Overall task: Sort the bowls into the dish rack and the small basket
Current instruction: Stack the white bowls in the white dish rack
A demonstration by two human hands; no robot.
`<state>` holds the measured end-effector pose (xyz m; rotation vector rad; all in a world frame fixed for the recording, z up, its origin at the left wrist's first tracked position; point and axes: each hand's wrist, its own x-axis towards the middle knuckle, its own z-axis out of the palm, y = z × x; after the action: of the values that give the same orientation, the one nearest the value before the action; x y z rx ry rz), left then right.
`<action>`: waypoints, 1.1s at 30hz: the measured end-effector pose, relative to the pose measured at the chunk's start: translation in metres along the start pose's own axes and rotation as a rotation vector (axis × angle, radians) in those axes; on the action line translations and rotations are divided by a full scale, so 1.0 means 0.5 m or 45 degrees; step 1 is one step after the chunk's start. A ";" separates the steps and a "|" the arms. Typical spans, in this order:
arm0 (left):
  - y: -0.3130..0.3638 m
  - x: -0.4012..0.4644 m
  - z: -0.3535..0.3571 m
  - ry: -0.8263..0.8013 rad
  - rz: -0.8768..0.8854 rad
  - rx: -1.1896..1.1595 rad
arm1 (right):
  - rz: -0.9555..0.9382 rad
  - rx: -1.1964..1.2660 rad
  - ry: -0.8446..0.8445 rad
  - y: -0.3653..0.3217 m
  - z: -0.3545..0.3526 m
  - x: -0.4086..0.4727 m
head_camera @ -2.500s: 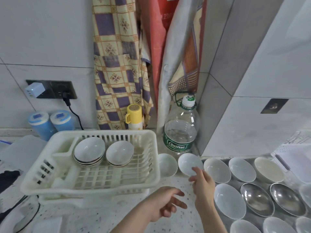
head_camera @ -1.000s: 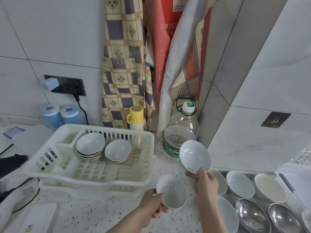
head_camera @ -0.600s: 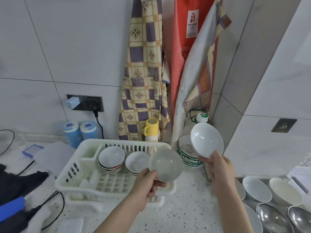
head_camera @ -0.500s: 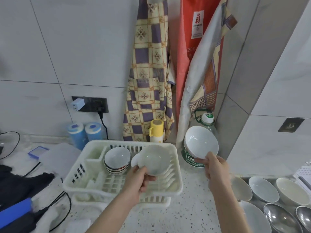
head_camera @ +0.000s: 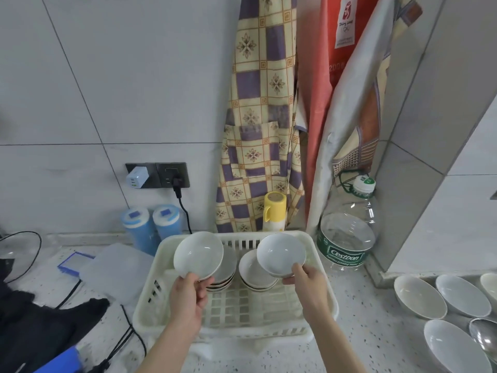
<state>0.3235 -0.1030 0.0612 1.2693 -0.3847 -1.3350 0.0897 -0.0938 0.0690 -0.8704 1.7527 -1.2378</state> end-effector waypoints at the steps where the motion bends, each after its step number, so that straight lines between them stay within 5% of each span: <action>1: -0.001 0.005 -0.002 0.000 -0.006 -0.010 | -0.011 -0.042 -0.004 0.003 0.012 0.002; 12: -0.011 0.030 -0.007 -0.210 0.020 0.130 | 0.003 -0.131 -0.056 0.039 0.078 0.056; 33: -0.028 0.042 0.002 -0.176 0.005 0.208 | 0.019 -0.423 -0.167 0.069 0.089 0.072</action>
<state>0.3219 -0.1177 0.0408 1.3128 -0.6035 -1.4149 0.1107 -0.1333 0.0194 -1.0996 1.8820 -0.8697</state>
